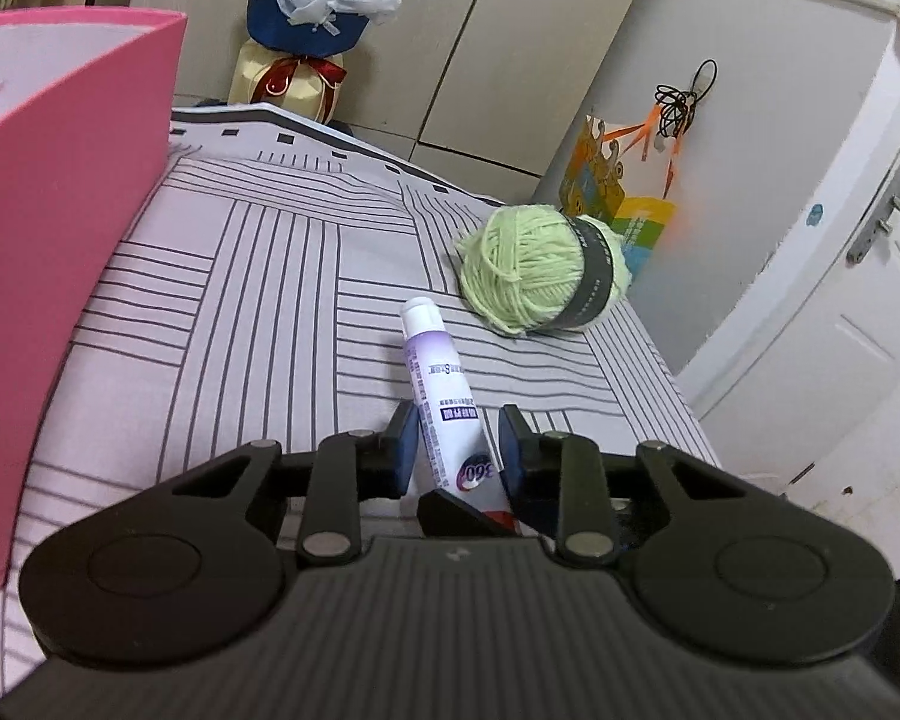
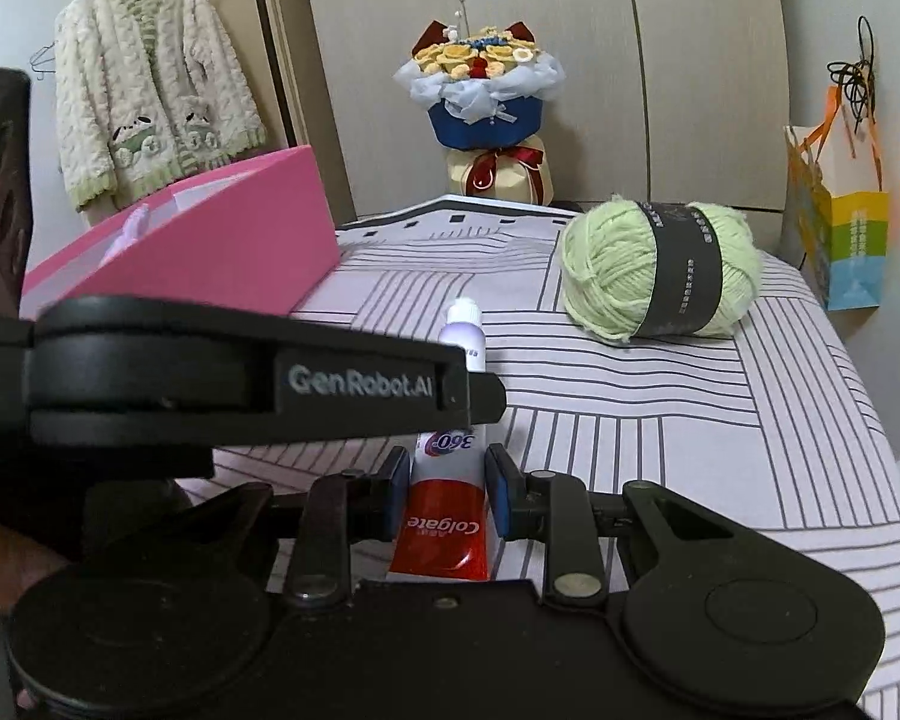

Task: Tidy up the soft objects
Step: 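Lift the toothpaste tube with both tools and carry it over the pink box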

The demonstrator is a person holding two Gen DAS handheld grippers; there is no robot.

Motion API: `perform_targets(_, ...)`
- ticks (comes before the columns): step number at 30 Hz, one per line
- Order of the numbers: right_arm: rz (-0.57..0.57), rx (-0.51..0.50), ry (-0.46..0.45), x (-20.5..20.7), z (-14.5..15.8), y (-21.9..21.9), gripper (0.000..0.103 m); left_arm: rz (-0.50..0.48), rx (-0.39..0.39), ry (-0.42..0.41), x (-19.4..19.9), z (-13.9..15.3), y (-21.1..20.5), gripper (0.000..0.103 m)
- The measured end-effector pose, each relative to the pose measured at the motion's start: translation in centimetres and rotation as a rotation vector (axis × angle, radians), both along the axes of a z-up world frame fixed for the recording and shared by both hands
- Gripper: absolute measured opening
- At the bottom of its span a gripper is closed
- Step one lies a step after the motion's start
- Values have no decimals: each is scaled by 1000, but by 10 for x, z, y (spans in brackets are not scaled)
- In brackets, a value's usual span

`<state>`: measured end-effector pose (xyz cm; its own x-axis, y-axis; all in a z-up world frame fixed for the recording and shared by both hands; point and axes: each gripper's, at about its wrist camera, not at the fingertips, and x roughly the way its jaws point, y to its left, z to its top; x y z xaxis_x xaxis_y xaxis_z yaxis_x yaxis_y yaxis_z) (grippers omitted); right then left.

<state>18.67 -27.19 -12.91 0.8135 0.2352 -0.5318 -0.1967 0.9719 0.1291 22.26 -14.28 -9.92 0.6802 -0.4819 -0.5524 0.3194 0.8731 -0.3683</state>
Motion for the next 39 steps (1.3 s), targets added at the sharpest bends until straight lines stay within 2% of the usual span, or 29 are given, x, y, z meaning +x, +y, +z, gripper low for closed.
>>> perform_targets(14, 8, -67, -57, -53, 28, 19, 31, -29, -15, -71, -52, 30, 20, 27)
perform_targets(24, 54, -82, -124, -93, 57, 41, 31, 4, -36, -144, -98, 55, 49, 28)
perform_targets(32, 116, -71, -181, -104, 85, 66, 31, 67, -31, -214, -119, 86, 77, 28)
perform_targets(35, 144, -17, -198, -98, 97, 75, 31, 120, -17, -253, -122, 97, 87, 28)
perform_targets(39, 183, -15, -230, -89, 110, 94, 31, 162, -16, -281, -118, 114, 109, 28)
